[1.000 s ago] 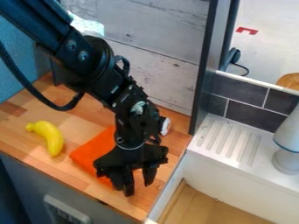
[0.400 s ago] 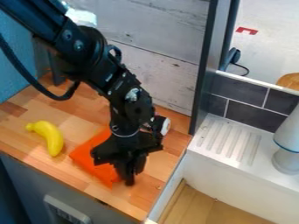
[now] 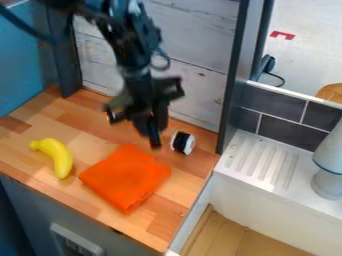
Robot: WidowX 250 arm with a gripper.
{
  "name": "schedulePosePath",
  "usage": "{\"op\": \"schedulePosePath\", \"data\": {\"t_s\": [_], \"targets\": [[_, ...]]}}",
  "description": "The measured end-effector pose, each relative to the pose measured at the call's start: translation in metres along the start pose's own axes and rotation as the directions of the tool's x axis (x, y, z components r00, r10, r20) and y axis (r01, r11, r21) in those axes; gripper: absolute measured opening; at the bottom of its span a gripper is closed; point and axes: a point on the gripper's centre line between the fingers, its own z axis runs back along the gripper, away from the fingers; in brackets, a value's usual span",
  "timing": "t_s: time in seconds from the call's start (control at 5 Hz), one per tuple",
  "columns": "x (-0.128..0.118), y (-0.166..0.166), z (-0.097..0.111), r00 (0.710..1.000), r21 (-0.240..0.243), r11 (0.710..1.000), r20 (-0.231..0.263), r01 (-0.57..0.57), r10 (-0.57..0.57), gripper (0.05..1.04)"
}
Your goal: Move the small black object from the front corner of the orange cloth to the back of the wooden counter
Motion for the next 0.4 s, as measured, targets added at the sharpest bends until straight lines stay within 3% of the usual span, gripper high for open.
{"op": "schedulePosePath", "data": {"t_s": [0.2,0.4], "targets": [[0.043,-0.005,0.001,0.997,-0.01,0.997,-0.001,-0.076,0.076,0.328],[0.076,0.0,-0.019,0.991,0.01,0.991,0.014,-0.136,0.136,0.328]]}}
